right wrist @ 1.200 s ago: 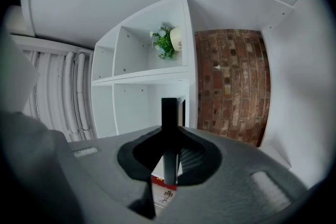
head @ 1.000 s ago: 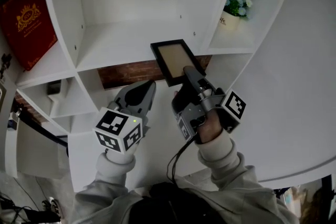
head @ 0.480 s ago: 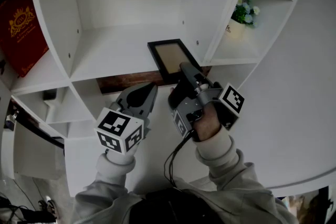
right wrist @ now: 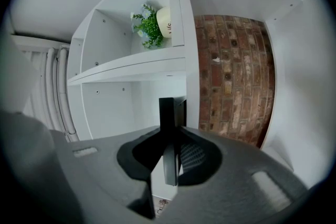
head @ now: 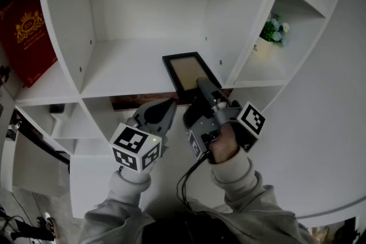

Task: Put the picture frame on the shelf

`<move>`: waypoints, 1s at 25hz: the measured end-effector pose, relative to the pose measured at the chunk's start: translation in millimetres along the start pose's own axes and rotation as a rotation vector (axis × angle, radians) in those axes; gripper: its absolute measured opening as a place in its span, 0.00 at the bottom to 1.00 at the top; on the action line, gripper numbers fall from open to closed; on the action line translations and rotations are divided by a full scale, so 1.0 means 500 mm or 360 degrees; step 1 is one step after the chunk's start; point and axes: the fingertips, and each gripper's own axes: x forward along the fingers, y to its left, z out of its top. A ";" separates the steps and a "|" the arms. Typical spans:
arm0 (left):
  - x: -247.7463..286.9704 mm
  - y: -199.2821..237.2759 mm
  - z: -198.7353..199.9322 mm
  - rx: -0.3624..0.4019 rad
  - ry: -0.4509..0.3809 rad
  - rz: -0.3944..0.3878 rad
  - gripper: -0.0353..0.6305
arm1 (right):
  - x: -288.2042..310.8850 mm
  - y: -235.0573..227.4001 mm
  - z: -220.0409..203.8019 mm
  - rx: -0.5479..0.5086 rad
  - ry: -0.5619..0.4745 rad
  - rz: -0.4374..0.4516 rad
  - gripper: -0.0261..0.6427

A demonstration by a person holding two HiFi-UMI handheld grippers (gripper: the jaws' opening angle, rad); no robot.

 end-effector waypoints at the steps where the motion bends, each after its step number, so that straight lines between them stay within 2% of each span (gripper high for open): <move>1: 0.001 -0.005 0.000 0.0010 0.0000 -0.0008 0.06 | -0.003 0.001 0.002 -0.0004 -0.0008 0.0002 0.12; 10: 0.011 0.012 -0.005 0.0029 -0.0007 0.0002 0.06 | 0.016 0.001 -0.001 0.0020 0.0024 0.0017 0.15; 12: 0.010 0.018 -0.010 0.0023 -0.0001 0.0007 0.06 | 0.020 0.007 -0.001 0.0015 0.0036 0.0045 0.19; 15: 0.004 0.033 -0.007 0.0022 -0.0012 0.0023 0.06 | 0.029 0.019 -0.003 0.0015 0.0057 0.0099 0.33; 23: -0.011 0.028 -0.020 0.0012 -0.0008 0.0043 0.06 | 0.017 0.016 -0.002 -0.0005 0.0053 0.0137 0.34; 25: -0.014 0.025 -0.022 0.0007 -0.0010 0.0047 0.06 | 0.016 0.022 -0.003 -0.0033 0.0076 0.0180 0.41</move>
